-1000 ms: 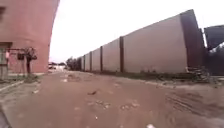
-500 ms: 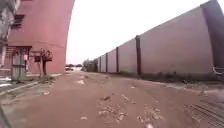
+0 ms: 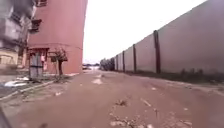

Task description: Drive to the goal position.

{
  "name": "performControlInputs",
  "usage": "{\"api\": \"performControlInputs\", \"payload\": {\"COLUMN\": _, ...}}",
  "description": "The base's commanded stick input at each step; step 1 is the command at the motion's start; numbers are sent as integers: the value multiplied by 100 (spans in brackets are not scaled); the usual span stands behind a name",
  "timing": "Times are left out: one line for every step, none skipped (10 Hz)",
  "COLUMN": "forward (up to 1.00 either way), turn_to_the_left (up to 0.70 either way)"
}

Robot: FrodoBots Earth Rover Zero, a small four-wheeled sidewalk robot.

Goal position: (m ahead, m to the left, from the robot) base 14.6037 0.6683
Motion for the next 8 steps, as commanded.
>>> {"api": "performControlInputs", "payload": {"forward": 70, "turn_to_the_left": 35}}
{"api": "performControlInputs", "payload": {"forward": 70, "turn_to_the_left": 35}}
{"api": "performControlInputs", "payload": {"forward": 70, "turn_to_the_left": 35}}
{"api": "performControlInputs", "payload": {"forward": 70, "turn_to_the_left": 35}}
{"api": "performControlInputs", "payload": {"forward": 70, "turn_to_the_left": 35}}
{"api": "performControlInputs", "payload": {"forward": 70, "turn_to_the_left": 35}}
{"api": "performControlInputs", "payload": {"forward": 70, "turn_to_the_left": 35}}
{"api": "performControlInputs", "payload": {"forward": 70, "turn_to_the_left": 28}}
